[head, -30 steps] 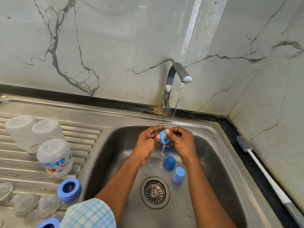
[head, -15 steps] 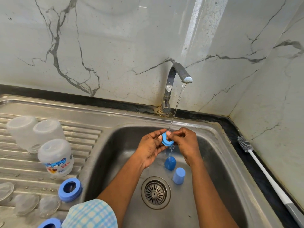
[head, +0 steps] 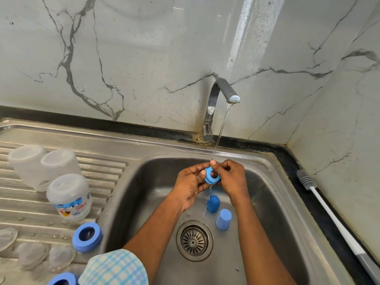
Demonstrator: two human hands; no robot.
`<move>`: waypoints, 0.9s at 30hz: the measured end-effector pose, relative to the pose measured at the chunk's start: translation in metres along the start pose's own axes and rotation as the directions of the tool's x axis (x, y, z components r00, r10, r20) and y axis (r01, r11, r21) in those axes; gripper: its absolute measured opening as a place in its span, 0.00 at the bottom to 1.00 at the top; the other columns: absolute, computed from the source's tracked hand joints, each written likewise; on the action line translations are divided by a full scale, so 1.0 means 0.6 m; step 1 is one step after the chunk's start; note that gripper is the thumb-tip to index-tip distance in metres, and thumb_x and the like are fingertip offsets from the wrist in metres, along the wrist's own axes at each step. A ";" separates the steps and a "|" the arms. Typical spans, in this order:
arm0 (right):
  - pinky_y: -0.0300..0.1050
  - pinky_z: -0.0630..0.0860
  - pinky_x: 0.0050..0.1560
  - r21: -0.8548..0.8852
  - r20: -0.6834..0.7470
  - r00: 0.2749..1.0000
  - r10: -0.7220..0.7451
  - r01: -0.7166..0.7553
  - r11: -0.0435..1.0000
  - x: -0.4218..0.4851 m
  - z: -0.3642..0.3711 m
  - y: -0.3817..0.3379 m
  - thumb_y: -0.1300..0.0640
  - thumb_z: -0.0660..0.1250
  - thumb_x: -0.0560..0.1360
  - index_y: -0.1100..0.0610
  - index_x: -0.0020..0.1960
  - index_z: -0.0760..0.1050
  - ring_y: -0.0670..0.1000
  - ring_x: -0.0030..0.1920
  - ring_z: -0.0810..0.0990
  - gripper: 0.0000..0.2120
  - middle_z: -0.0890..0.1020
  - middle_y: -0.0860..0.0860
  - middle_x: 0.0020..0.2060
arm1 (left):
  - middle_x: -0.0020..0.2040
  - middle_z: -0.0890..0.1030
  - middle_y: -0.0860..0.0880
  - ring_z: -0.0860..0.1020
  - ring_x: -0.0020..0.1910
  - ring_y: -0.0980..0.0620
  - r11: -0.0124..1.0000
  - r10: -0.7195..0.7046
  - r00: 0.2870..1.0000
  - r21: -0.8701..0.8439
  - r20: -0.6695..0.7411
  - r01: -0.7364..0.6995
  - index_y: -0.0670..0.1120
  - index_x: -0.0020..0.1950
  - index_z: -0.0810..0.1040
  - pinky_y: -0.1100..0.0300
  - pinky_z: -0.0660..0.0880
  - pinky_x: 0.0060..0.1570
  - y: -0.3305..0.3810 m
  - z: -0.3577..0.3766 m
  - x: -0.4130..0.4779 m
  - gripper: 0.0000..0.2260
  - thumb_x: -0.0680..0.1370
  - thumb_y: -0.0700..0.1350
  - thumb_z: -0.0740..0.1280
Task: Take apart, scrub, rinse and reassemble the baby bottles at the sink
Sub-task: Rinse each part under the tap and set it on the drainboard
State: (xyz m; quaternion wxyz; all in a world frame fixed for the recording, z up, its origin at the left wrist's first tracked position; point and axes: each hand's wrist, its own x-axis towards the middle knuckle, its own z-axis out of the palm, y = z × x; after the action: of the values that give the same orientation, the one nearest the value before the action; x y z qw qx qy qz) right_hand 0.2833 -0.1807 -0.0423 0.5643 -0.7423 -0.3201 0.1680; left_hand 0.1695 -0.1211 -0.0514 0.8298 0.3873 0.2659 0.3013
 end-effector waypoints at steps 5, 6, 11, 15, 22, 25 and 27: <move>0.41 0.81 0.47 0.014 0.170 0.984 0.059 -0.062 0.998 -0.010 0.003 -0.009 0.50 0.67 0.79 0.54 0.50 0.82 0.47 0.47 0.83 0.09 0.84 0.48 0.44 | 0.49 0.86 0.44 0.85 0.48 0.48 0.989 0.136 0.983 0.079 -0.125 -0.127 0.43 0.60 0.78 0.58 0.82 0.45 -0.004 -0.008 0.005 0.12 0.78 0.34 0.68; 0.42 0.82 0.47 0.031 0.238 0.969 0.071 -0.080 0.996 -0.014 0.005 -0.012 0.49 0.67 0.79 0.54 0.51 0.82 0.48 0.47 0.84 0.09 0.85 0.49 0.45 | 0.48 0.86 0.44 0.85 0.48 0.49 0.980 0.171 0.976 0.123 -0.134 -0.155 0.44 0.61 0.78 0.58 0.82 0.45 -0.004 -0.009 0.006 0.13 0.78 0.34 0.69; 0.44 0.83 0.41 0.144 0.267 0.939 0.217 -0.261 0.954 -0.019 0.005 -0.017 0.54 0.59 0.83 0.55 0.53 0.78 0.55 0.44 0.86 0.10 0.85 0.59 0.47 | 0.53 0.83 0.42 0.84 0.51 0.48 0.949 0.201 0.973 0.269 -0.115 -0.164 0.42 0.60 0.79 0.60 0.82 0.45 0.000 -0.004 0.008 0.09 0.81 0.37 0.65; 0.49 0.84 0.43 0.199 0.303 0.903 0.306 -0.373 0.906 -0.026 0.002 -0.017 0.54 0.55 0.85 0.60 0.57 0.76 0.59 0.43 0.86 0.14 0.85 0.63 0.44 | 0.56 0.83 0.45 0.82 0.53 0.52 0.762 0.327 0.944 0.604 -0.047 -0.234 0.44 0.61 0.81 0.57 0.80 0.55 -0.003 -0.005 0.012 0.13 0.78 0.34 0.68; 0.50 0.84 0.45 0.237 0.414 0.851 0.322 -0.443 0.865 -0.030 0.003 -0.020 0.47 0.56 0.84 0.63 0.58 0.77 0.57 0.46 0.87 0.21 0.86 0.61 0.45 | 0.54 0.76 0.49 0.75 0.52 0.55 0.376 0.439 0.894 0.887 0.084 -0.268 0.48 0.64 0.81 0.66 0.73 0.52 -0.007 -0.006 0.013 0.14 0.81 0.39 0.64; 0.46 0.83 0.38 0.298 0.334 0.869 0.365 -0.465 0.834 -0.025 0.003 -0.018 0.46 0.54 0.84 0.65 0.56 0.77 0.56 0.41 0.87 0.23 0.86 0.60 0.41 | 0.57 0.77 0.49 0.77 0.55 0.55 0.509 0.419 0.908 0.823 0.021 -0.254 0.45 0.67 0.78 0.65 0.74 0.56 -0.004 -0.004 0.009 0.16 0.81 0.36 0.63; 0.44 0.82 0.35 0.282 0.311 0.870 0.382 -0.468 0.837 -0.025 0.002 -0.019 0.45 0.54 0.84 0.64 0.55 0.77 0.55 0.38 0.86 0.24 0.86 0.61 0.40 | 0.56 0.81 0.50 0.78 0.53 0.56 0.507 0.410 0.911 0.821 0.038 -0.263 0.44 0.63 0.81 0.65 0.75 0.55 -0.005 -0.005 0.004 0.15 0.80 0.34 0.63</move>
State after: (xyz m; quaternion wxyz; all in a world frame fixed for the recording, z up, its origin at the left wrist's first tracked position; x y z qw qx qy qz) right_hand 0.2680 -0.1877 -0.0336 0.5914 -0.6567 -0.1773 0.4331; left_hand 0.1699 -0.1197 -0.0557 0.4602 0.7409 0.3593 0.3319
